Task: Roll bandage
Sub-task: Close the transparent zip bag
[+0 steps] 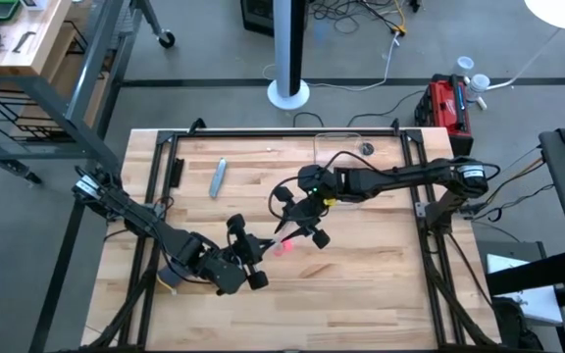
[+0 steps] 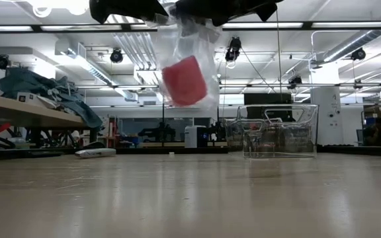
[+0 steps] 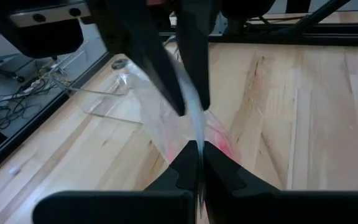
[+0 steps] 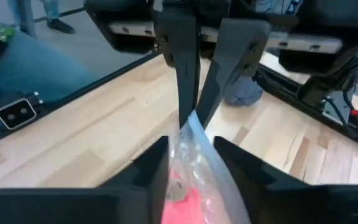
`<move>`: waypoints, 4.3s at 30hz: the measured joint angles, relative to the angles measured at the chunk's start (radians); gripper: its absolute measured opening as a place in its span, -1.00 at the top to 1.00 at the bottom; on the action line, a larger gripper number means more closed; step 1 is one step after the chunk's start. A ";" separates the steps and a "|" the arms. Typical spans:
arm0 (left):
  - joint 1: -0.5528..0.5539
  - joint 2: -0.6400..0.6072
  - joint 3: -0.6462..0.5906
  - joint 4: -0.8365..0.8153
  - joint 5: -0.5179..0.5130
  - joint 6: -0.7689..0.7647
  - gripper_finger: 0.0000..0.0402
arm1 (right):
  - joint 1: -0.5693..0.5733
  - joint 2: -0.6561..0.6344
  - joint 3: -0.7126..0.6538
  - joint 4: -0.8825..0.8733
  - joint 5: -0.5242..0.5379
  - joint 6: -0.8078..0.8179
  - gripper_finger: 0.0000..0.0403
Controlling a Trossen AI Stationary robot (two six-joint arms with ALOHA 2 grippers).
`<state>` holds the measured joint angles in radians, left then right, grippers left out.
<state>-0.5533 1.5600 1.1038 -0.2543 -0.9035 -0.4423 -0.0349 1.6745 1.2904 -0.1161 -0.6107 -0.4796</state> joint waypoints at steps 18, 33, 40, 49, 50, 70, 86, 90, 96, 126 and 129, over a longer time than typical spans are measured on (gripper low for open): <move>0.000 0.002 -0.001 0.020 0.021 -0.117 0.94 | 0.006 -0.001 0.012 -0.037 0.016 -0.038 0.97; 0.001 0.002 -0.002 0.029 -0.040 -0.120 0.11 | -0.016 -0.001 -0.079 0.115 0.019 -0.006 1.00; 0.001 0.002 -0.003 0.002 -0.058 -0.124 0.08 | -0.043 -0.002 -0.175 0.258 0.020 0.017 1.00; 0.006 0.002 -0.019 -0.004 -0.089 -0.125 0.14 | -0.026 -0.003 -0.211 0.330 0.138 -0.015 1.00; 0.006 0.002 -0.020 -0.006 -0.100 -0.125 0.13 | -0.025 -0.003 -0.212 0.328 0.140 -0.016 1.00; 0.009 0.002 -0.048 -0.041 -0.109 -0.175 0.65 | 0.000 -0.018 -0.207 0.331 0.132 -0.030 1.00; 0.008 0.003 -0.047 -0.017 -0.097 -0.068 1.00 | -0.002 -0.016 -0.180 0.332 0.132 0.106 0.47; 0.008 0.003 -0.046 0.011 -0.101 -0.030 1.00 | 0.000 -0.014 -0.168 0.305 0.132 0.121 0.35; 0.008 0.004 -0.046 0.064 -0.106 0.045 1.00 | 0.000 -0.013 -0.166 0.286 0.132 0.117 0.37; 0.008 0.005 -0.046 0.058 -0.108 0.053 1.00 | 0.000 -0.012 -0.166 0.316 0.131 0.214 0.62; 0.008 0.005 -0.046 0.057 -0.108 0.053 1.00 | 0.000 -0.012 -0.166 0.312 0.080 0.177 0.89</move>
<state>-0.5449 1.5646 1.0580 -0.1970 -1.0117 -0.3893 -0.0353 1.6627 1.1247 0.1958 -0.5307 -0.3022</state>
